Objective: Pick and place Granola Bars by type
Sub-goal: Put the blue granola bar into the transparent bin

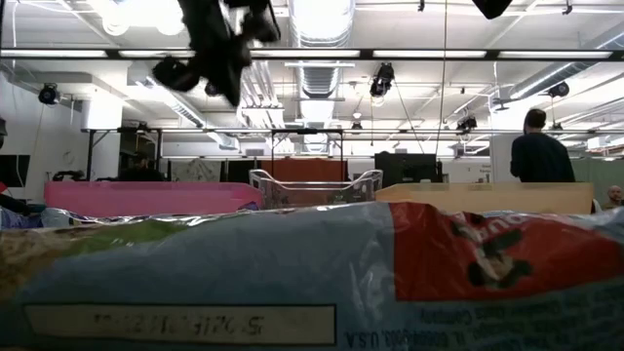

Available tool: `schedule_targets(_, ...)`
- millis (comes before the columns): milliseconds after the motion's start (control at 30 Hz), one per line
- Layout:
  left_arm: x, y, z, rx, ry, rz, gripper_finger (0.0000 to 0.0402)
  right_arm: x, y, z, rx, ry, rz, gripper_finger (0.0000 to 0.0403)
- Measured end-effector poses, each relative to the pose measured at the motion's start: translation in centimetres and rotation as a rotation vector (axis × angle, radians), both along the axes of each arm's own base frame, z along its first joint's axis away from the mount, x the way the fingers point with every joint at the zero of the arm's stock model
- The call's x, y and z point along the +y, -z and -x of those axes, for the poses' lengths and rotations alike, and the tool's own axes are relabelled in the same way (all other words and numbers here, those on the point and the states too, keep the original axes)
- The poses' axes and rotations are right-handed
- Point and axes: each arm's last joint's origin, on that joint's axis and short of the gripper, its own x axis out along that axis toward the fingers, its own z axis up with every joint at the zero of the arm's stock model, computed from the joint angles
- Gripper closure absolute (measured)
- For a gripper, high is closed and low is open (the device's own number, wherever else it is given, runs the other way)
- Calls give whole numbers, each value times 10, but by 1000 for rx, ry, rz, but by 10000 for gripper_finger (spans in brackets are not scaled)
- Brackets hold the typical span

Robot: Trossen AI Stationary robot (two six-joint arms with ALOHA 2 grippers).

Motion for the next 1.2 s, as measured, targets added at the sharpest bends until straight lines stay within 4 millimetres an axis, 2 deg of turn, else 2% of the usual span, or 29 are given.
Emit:
schedule_targets(300,-16,-86,18,-296,165,-176,401,0,0,0,-4,0,0,394)
schedule_targets(567,-39,-138,29,-447,342,-381,401,0,-1,0,-9,1,-3,394)
schedule_targets(700,-53,-151,29,-490,443,-524,401,0,-1,0,-10,4,-9,394)
schedule_targets(900,-75,-158,26,-506,516,-752,401,0,-1,-1,-11,5,-11,394)
schedule_targets(1200,-99,-168,22,-587,541,-867,401,0,-1,-1,-12,4,-12,394)
